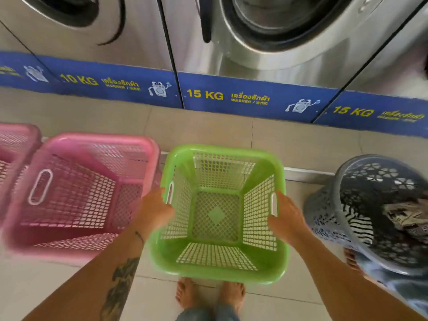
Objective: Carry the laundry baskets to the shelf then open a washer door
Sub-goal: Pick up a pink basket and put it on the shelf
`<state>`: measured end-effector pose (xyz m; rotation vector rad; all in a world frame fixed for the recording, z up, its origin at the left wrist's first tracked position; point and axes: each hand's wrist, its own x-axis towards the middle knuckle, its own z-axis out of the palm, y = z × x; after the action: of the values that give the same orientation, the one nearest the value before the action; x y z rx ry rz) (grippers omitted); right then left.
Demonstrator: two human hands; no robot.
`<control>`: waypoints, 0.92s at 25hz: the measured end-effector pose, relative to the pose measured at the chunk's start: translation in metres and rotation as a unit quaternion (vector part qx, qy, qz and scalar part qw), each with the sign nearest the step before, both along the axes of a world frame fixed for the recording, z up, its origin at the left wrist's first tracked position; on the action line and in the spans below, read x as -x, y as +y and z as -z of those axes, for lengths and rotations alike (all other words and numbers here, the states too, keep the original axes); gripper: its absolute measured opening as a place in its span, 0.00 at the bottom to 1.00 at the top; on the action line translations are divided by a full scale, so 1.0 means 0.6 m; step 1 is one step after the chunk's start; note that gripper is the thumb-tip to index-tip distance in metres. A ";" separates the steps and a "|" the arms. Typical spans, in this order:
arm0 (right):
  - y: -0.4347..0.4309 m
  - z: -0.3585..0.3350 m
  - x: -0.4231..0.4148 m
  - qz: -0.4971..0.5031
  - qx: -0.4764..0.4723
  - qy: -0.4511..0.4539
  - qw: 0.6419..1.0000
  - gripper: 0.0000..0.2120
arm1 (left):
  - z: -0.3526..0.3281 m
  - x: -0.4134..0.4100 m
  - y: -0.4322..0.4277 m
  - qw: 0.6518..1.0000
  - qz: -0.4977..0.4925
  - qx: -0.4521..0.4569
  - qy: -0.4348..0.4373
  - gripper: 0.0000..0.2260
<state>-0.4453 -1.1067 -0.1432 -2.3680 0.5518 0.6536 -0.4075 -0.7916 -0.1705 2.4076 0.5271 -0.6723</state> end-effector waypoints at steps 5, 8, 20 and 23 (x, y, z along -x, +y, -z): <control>0.130 -0.196 -0.032 -0.039 -0.096 -0.079 0.991 0.29 | -0.241 0.029 0.091 0.994 -0.016 0.030 -0.102 0.13; 0.246 -0.290 -0.039 -0.102 -0.127 -0.102 0.981 0.29 | -0.382 0.073 0.184 0.986 -0.054 0.045 -0.152 0.15; 0.846 -0.438 0.037 -0.292 -0.139 -0.170 0.931 0.18 | -0.536 0.298 0.693 0.956 -0.163 0.056 -0.238 0.08; 0.950 -0.424 0.052 -0.284 -0.156 -0.171 0.930 0.14 | -0.519 0.311 0.774 0.956 -0.172 0.087 -0.220 0.08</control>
<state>-0.4768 -0.5368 0.1110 -2.2523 -0.3843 0.5000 -0.5942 -0.3272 0.1410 2.1317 0.6419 -0.0238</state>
